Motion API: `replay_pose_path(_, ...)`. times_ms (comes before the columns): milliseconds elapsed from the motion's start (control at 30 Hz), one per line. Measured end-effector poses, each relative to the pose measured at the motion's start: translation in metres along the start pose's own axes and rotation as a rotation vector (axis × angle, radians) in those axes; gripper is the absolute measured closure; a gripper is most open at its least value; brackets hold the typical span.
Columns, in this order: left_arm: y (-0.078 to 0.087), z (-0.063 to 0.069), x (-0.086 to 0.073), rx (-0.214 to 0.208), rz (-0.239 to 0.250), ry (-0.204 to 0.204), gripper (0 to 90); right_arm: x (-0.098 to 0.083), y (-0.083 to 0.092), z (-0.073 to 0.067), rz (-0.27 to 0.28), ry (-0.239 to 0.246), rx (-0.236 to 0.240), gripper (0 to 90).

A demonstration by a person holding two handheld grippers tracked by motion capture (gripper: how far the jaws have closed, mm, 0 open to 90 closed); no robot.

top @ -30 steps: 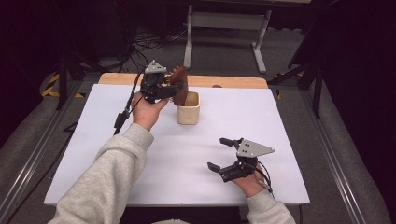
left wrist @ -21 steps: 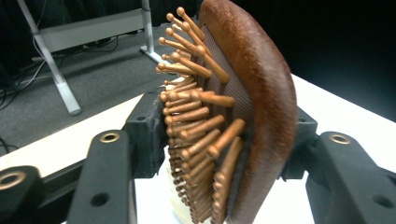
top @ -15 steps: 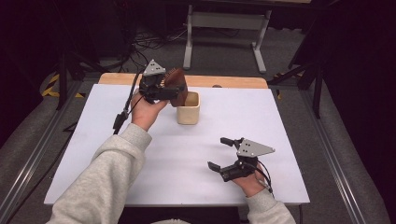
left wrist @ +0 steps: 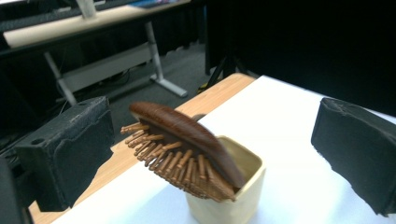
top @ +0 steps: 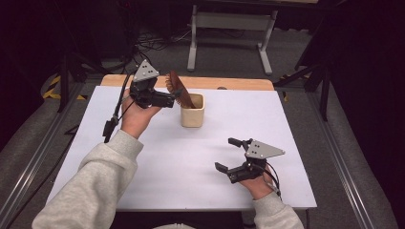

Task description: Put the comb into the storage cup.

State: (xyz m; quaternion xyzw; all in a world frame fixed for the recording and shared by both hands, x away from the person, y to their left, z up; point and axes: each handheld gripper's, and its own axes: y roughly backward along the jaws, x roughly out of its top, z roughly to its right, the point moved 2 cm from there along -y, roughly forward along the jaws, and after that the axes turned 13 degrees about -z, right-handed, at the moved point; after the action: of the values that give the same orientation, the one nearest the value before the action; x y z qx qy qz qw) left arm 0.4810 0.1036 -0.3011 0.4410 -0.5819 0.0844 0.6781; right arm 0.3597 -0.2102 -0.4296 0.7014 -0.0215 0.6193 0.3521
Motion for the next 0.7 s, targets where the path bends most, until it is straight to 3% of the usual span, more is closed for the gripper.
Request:
replay_pose_path(400, 0.047, 0.011, -0.019, -0.036, 0.050, -0.064, 0.3, 0.001, 0.010, 0.010, 0.018, -0.018, -0.029, 2.7)
replay_pose_path(700, 0.069, 0.011, -0.048, -0.075, 0.059, -0.065, 0.3, 0.000, 0.011, 0.012, 0.014, -0.022, -0.040, 2.6)
